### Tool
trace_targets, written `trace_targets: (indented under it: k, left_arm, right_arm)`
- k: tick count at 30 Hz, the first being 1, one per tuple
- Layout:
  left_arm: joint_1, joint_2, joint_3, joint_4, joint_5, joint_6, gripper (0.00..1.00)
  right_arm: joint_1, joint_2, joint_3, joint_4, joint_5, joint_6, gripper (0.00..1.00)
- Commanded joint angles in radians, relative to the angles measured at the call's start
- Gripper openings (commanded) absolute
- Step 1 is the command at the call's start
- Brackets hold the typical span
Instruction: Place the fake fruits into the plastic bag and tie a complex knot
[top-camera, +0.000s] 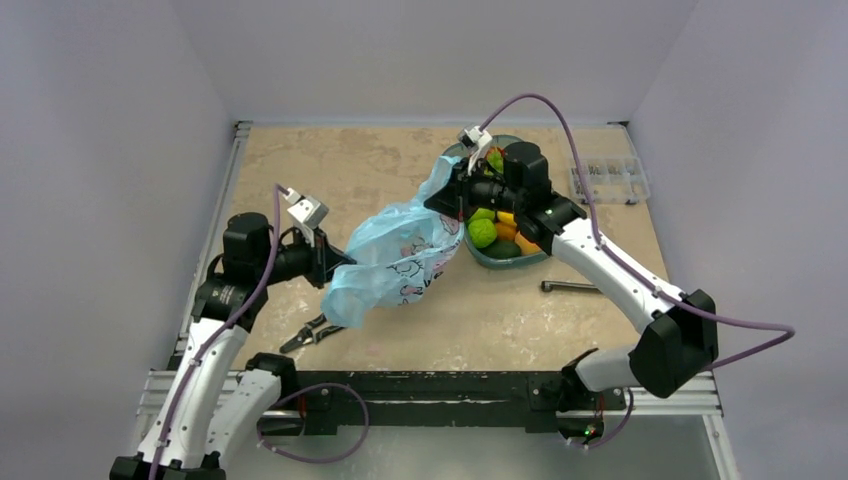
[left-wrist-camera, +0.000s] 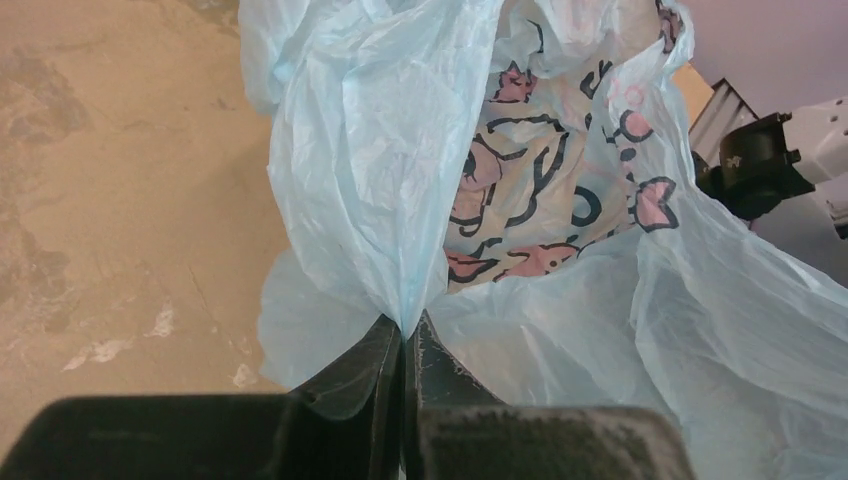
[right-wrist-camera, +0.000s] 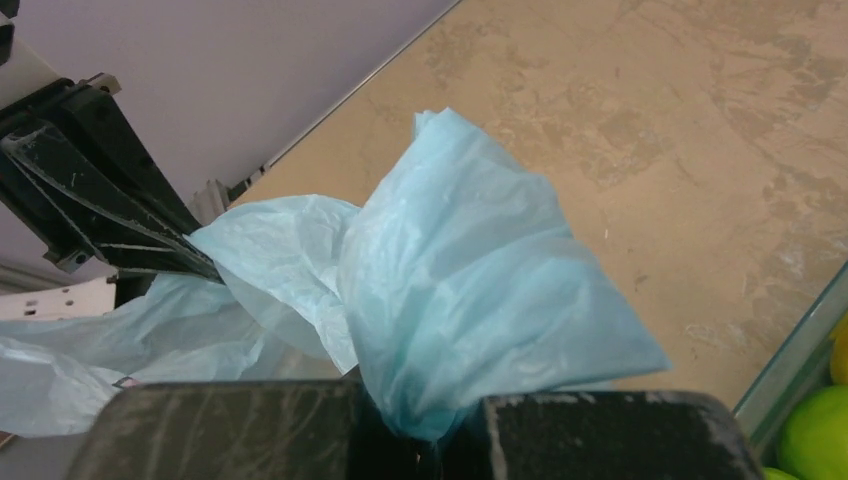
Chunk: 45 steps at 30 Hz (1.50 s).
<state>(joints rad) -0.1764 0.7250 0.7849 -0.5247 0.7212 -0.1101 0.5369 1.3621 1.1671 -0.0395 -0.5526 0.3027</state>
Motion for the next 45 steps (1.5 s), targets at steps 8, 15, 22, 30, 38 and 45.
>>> trace_targets:
  k: [8, 15, 22, 30, 38, 45]
  left_arm:
    - [-0.217, 0.036, 0.120, -0.008, -0.335, 0.220, 0.97]
    - [-0.435, 0.185, 0.136, 0.134, -0.555, 0.318, 1.00]
    - [-0.594, 0.339, 0.148, 0.242, -0.826, 0.321, 1.00]
    - [-0.498, 0.302, 0.179, 0.167, -0.556, 0.131, 0.11]
    - [-0.289, 0.338, 0.244, 0.024, -0.169, -0.226, 0.00]
    - [-0.160, 0.332, 0.213, 0.090, 0.148, -0.373, 0.00]
  right_arm:
    - [0.041, 0.032, 0.044, 0.088, -0.054, 0.107, 0.00]
    - [0.069, 0.029, 0.014, 0.137, -0.029, 0.179, 0.00]
    - [0.084, 0.041, 0.019, 0.156, -0.070, 0.202, 0.00]
    - [0.060, 0.052, 0.045, 0.017, -0.147, 0.096, 0.62]
    - [0.045, -0.053, 0.017, -0.116, -0.058, -0.180, 0.99]
    - [0.048, -0.060, -0.021, -0.101, -0.116, -0.285, 0.42]
